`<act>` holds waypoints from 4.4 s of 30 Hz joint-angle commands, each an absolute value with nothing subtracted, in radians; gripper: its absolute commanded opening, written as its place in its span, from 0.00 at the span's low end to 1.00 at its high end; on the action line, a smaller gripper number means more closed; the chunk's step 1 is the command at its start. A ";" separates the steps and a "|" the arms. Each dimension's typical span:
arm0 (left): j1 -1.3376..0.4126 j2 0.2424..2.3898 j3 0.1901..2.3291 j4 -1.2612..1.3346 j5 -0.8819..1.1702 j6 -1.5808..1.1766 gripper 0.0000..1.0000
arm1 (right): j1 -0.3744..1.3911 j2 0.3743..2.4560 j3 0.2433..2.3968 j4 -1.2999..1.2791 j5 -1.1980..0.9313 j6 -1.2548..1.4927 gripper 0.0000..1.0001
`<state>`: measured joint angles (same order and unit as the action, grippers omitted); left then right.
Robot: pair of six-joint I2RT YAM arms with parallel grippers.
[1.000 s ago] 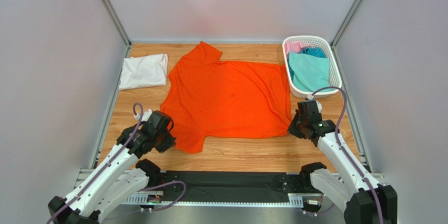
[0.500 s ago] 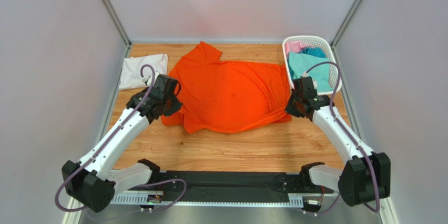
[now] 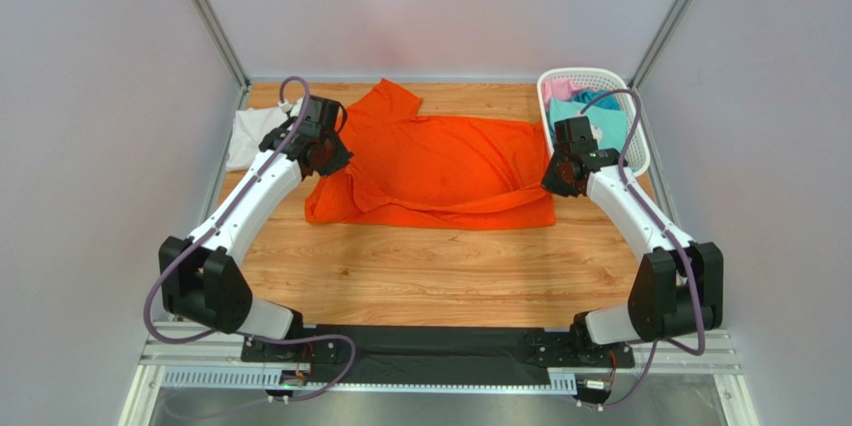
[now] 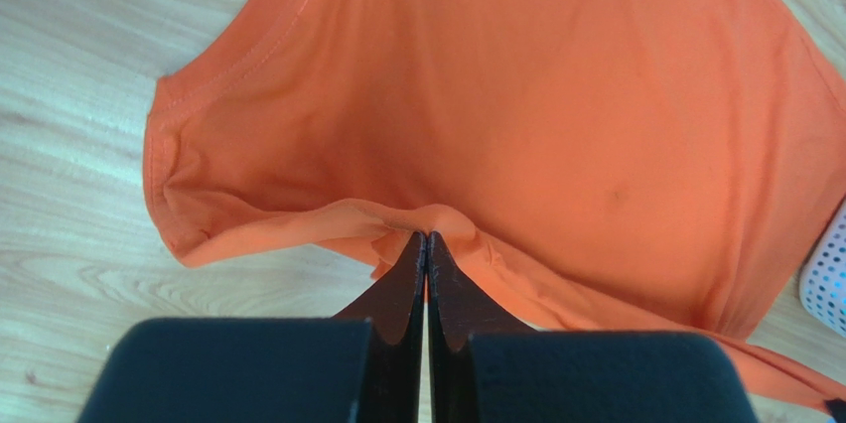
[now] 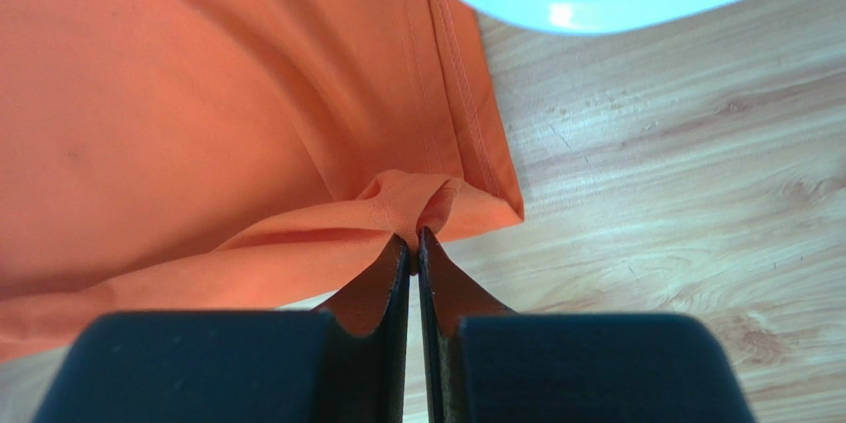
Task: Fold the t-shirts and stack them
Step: Fold the tshirt
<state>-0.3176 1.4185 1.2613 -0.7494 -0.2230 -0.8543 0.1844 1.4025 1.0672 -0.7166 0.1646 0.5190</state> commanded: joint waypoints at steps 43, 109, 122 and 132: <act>-0.255 1.687 1.364 -0.600 -0.036 -0.486 1.00 | 0.215 1.512 1.094 -0.560 -0.095 0.377 1.00; -0.410 1.156 0.701 -0.629 0.066 -0.954 0.61 | 0.302 1.012 0.709 -0.660 -0.080 0.514 1.00; -0.436 1.373 0.738 -0.566 0.057 -0.956 0.38 | 0.301 1.012 0.715 -0.681 -0.041 0.495 1.00; -0.443 1.381 0.756 -0.549 0.072 -0.950 0.00 | 0.301 1.015 0.716 -0.686 -0.032 0.495 1.00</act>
<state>-0.4377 1.3941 0.7189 -0.5678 0.0555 -0.9527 0.2981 1.0138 0.6994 -0.6815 -0.0494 0.5076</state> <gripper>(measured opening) 0.026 0.998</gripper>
